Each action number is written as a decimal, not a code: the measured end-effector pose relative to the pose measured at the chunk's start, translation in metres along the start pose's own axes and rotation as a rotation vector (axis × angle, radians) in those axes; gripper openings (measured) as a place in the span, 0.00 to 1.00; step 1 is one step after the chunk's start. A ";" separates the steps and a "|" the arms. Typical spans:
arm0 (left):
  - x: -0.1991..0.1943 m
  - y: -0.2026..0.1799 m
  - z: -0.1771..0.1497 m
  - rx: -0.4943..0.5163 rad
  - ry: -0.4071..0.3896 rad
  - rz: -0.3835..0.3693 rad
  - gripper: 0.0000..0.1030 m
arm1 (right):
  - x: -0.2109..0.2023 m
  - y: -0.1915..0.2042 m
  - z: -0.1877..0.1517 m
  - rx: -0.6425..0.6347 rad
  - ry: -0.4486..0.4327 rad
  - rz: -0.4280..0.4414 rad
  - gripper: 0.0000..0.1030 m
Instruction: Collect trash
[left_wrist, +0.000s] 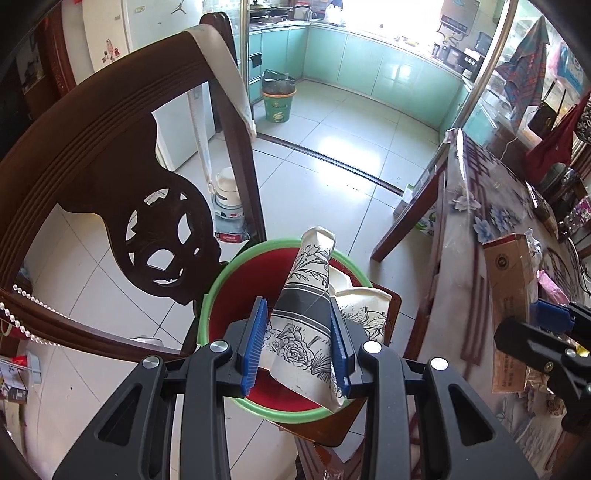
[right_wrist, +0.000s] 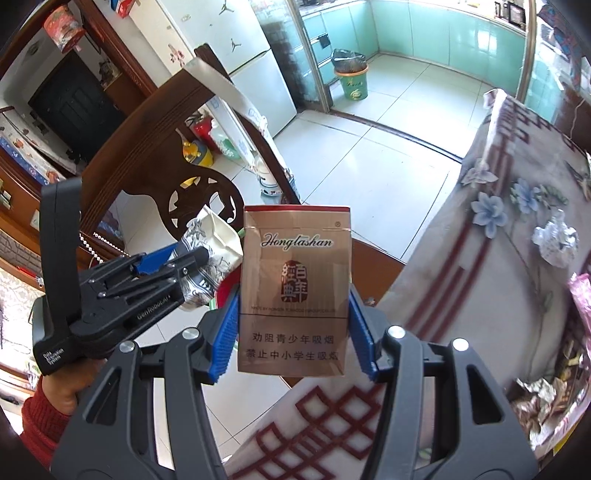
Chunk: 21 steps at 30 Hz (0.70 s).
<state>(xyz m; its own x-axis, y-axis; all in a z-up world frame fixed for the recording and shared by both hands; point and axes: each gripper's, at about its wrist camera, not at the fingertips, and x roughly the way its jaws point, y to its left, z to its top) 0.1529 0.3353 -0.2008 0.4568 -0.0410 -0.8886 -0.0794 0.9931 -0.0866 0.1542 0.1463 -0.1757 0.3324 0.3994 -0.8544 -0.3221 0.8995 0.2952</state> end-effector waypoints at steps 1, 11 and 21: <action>0.003 0.001 0.001 0.003 0.005 0.004 0.29 | 0.002 0.001 0.001 -0.003 0.003 0.002 0.51; 0.026 0.003 0.008 0.021 0.039 0.023 0.29 | 0.016 0.011 0.009 -0.036 0.011 0.058 0.51; 0.034 0.013 0.014 0.017 0.044 0.048 0.29 | 0.030 0.028 0.011 -0.114 0.026 0.108 0.51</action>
<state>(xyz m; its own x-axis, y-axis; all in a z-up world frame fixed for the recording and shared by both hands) 0.1798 0.3486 -0.2263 0.4130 0.0020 -0.9107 -0.0852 0.9957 -0.0365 0.1647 0.1851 -0.1890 0.2681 0.4872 -0.8311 -0.4536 0.8249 0.3372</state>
